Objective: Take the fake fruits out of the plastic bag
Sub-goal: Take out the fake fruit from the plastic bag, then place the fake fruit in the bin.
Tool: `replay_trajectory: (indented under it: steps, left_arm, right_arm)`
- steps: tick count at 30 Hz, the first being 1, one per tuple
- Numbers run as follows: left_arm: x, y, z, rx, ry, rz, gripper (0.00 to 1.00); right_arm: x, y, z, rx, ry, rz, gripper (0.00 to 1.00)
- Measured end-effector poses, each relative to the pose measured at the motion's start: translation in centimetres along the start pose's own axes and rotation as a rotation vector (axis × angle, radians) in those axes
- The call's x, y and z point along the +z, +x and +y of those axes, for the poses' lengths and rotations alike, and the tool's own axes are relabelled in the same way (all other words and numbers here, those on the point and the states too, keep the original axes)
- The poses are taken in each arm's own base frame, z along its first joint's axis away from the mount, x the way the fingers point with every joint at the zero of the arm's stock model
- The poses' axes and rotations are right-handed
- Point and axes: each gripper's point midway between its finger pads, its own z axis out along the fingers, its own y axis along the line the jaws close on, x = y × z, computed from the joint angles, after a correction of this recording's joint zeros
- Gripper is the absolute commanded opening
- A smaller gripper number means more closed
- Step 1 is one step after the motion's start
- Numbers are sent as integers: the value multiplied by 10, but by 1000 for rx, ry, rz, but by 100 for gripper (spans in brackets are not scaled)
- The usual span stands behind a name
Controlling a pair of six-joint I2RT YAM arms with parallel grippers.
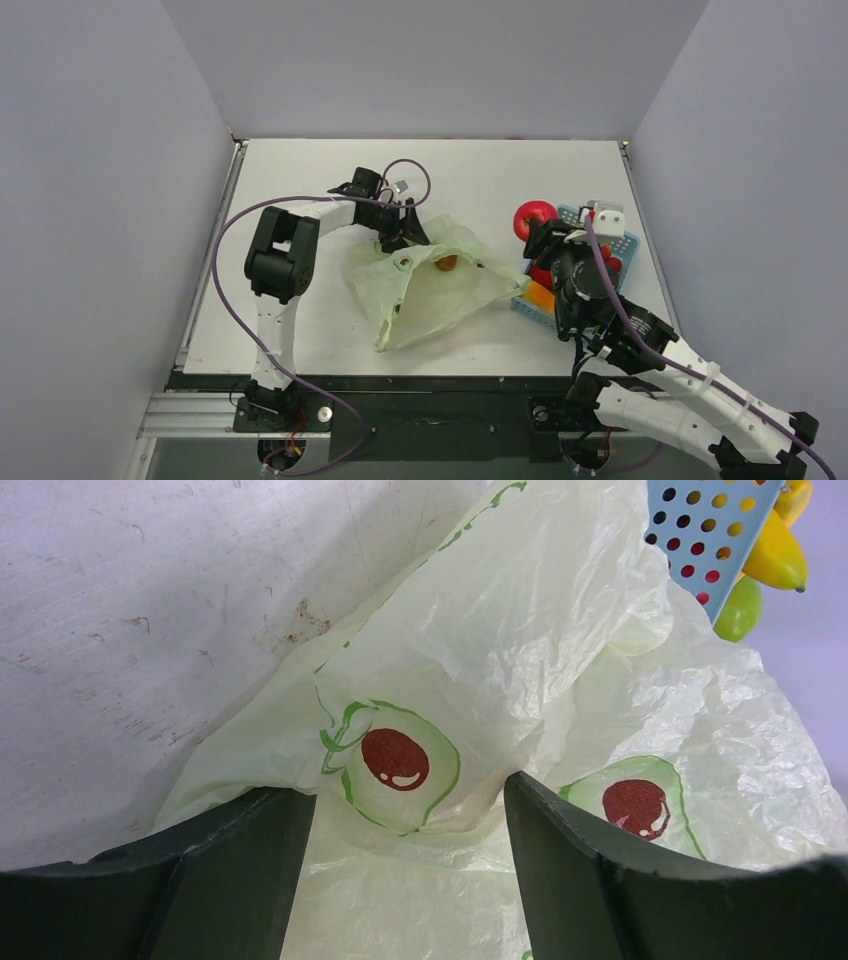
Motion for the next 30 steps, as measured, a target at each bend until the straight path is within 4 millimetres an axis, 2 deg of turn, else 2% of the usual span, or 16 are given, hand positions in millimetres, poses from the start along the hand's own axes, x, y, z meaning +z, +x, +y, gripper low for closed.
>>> replay_trajectory:
  steps: [5,9,13,18,23,30]
  left_arm:
    - [-4,-2,-1,2,2,-8,75]
    - [-16,-12,1,-3,3,-40,82]
    - [-38,-27,-3,5,19,-99,89]
    - [-65,-40,-23,58,67,-166,92]
    - [-76,-42,-37,94,76,-194,92]
    - [-86,-47,-39,121,50,-232,92]
  right_arm:
    - [-1,-1,-35,-7,119,-17,0]
    - [3,7,-52,-27,197,-1,0]
    - [13,26,-73,-60,292,38,0]
    - [30,52,-105,-89,412,120,0]
    - [44,75,-136,-94,517,205,0]
    - [54,96,-166,-74,617,280,0]
